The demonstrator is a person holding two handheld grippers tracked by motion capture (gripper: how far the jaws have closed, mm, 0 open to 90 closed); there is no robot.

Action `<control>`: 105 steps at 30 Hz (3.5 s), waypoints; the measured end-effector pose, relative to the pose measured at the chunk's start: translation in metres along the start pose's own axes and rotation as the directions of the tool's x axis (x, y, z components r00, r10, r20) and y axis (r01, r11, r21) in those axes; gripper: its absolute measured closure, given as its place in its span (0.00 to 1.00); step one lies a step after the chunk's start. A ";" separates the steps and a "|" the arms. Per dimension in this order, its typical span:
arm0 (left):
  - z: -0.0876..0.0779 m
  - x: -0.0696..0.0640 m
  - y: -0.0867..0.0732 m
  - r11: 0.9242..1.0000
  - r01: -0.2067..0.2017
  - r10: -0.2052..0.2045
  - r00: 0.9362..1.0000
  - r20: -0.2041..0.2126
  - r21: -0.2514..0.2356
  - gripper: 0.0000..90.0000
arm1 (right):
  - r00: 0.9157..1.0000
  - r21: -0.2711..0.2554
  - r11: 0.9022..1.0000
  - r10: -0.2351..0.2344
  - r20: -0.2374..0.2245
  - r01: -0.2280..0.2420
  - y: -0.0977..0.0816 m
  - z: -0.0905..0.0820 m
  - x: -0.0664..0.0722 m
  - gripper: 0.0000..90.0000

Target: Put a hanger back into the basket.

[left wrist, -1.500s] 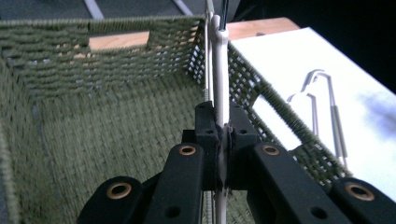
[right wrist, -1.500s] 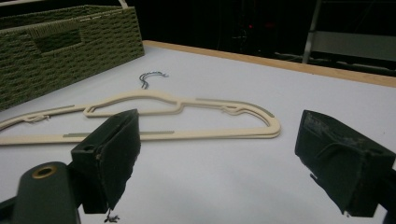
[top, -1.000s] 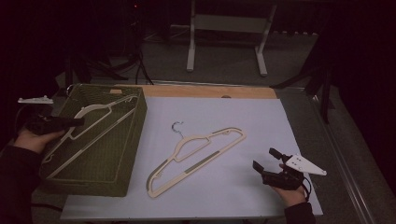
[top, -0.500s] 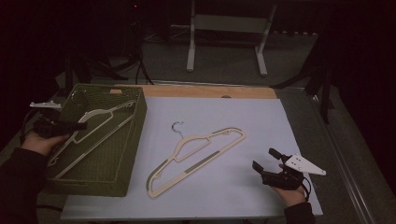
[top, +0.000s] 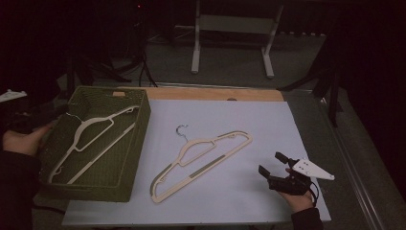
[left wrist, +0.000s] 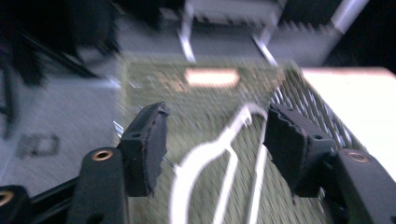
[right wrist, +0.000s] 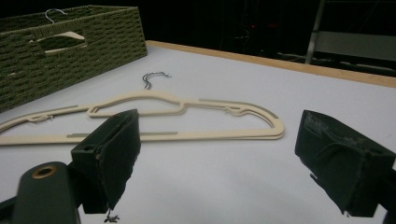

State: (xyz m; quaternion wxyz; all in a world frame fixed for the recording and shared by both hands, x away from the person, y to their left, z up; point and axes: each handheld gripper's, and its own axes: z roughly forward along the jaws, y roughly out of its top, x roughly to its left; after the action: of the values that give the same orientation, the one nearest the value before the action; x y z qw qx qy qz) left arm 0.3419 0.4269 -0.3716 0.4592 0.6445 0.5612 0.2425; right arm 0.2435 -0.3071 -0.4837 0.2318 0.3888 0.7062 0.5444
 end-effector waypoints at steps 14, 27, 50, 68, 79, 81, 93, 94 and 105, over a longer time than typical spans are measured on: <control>-0.039 -0.115 -0.014 0.975 -0.110 0.155 0.958 0.239 -0.192 0.09 | 1.000 0.015 1.000 -0.001 -0.011 0.001 0.000 0.006 0.003 0.16; -0.033 -0.220 -0.066 0.977 -0.136 0.173 0.955 0.242 -0.163 0.06 | 1.000 0.030 1.000 -0.005 -0.024 0.005 0.000 0.008 0.004 0.15; 0.037 -0.299 -0.094 0.971 -0.238 0.216 0.884 0.414 0.002 0.06 | 0.988 0.134 0.984 -0.105 -0.115 0.120 0.030 0.086 0.021 0.19; 0.146 -0.306 -0.114 0.939 -0.178 0.076 0.942 0.328 0.294 0.17 | 0.983 0.126 0.988 -0.065 -0.170 0.087 0.022 0.093 0.036 0.19; 0.187 -0.292 -0.124 0.896 -0.215 0.133 0.965 0.228 0.389 0.28 | 0.986 0.094 0.994 -0.031 -0.166 0.048 0.019 0.081 0.031 0.19; 0.191 -0.292 -0.125 0.888 -0.229 0.145 0.962 0.229 0.398 0.36 | 0.985 0.093 0.995 -0.029 -0.168 0.045 0.018 0.081 0.030 0.19; 0.201 -0.303 -0.137 0.842 -0.334 0.288 0.942 0.171 0.424 0.54 | 0.986 0.083 0.996 -0.005 -0.165 0.019 0.017 0.080 0.025 0.19; 0.199 -0.305 -0.138 0.842 -0.348 0.301 0.937 0.178 0.412 0.53 | 0.986 0.083 0.996 -0.003 -0.165 0.017 0.017 0.080 0.025 0.19; 0.186 -0.317 -0.142 0.839 -0.384 0.313 0.920 0.235 0.386 0.51 | 0.987 0.091 0.996 -0.005 -0.163 0.020 0.015 0.081 0.025 0.19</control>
State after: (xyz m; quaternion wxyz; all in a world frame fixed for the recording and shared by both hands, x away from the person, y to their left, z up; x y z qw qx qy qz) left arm 0.3448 0.0598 -0.5162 0.2997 0.8377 0.4342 0.1409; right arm 0.2945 -0.2380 -0.4915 0.1584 0.3491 0.7495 0.5396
